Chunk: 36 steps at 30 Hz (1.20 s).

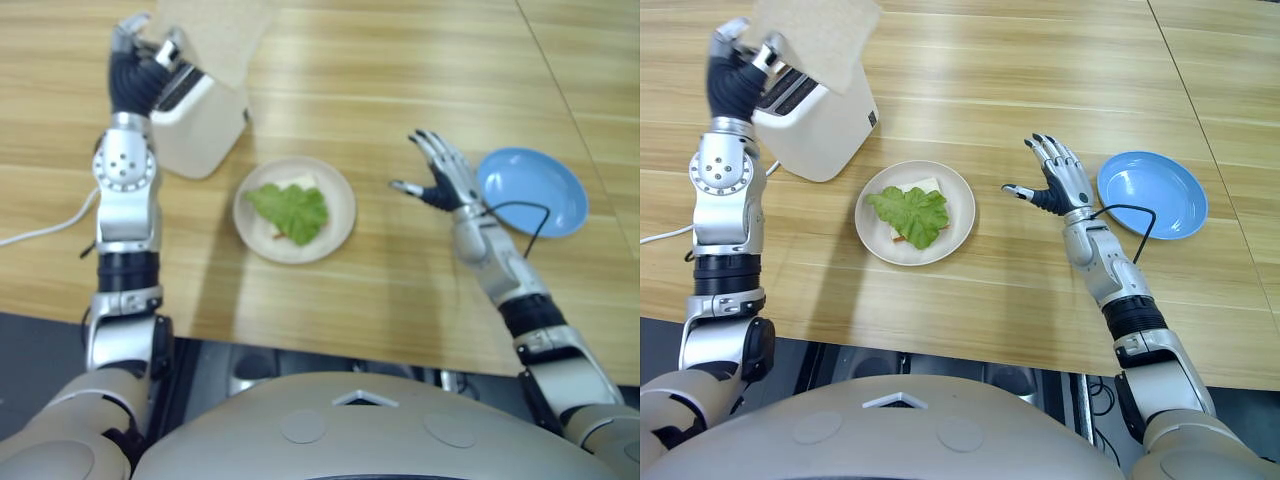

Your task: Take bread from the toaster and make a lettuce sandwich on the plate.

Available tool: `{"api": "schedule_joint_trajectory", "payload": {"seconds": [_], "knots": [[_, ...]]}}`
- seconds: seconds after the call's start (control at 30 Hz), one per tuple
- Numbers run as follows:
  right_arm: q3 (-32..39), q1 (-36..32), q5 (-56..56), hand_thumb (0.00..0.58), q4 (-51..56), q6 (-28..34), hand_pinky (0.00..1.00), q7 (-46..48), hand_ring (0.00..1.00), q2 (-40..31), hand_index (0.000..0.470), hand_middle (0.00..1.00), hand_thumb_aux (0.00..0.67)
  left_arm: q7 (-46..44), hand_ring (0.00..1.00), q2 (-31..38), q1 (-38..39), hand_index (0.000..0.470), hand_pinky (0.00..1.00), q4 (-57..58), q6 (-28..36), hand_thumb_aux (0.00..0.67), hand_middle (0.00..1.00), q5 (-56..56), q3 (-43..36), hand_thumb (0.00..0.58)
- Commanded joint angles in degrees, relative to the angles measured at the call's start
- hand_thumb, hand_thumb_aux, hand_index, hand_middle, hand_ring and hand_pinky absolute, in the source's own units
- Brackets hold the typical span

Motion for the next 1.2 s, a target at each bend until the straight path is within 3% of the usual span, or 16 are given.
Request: {"api": "schedule_joint_trajectory", "payload": {"seconds": [0.03, 0.23, 0.6, 1.2], "knots": [[0.6, -0.6, 0.4, 0.0, 1.5, -0.3, 0.0, -0.2, 0.0, 0.4, 0.0, 0.0, 0.0, -7.0, 1.0, -1.3, 1.6, 0.46, 1.0, 2.2, 4.0, 0.67, 1.0, -5.0, -1.1, 0.58], [0.6, -0.6, 0.4, 0.0, 2.0, -0.7, 0.0, -0.5, 0.0, 0.3, 0.0, 0.0, 0.0, -11.5, 1.0, -1.9, 3.7, 0.46, 1.0, 3.2, 6.9, 0.67, 1.0, -2.5, -6.4, 0.58], [1.8, -1.0, -0.4, 0.0, 1.8, -1.0, 0.0, -0.2, 0.0, 0.9, 0.0, 0.0, 0.0, -16.1, 1.0, -1.2, 2.1, 0.46, 1.0, 15.9, 3.9, 0.67, 1.0, 4.3, -12.7, 0.58], [3.1, -0.6, -0.5, 0.0, 2.1, -0.7, 0.0, -0.4, 0.0, 0.5, 0.0, 0.0, 0.0, -23.3, 1.0, 4.9, 6.5, 0.46, 1.0, 5.6, 8.0, 0.67, 1.0, 2.1, -10.5, 0.58]]}}
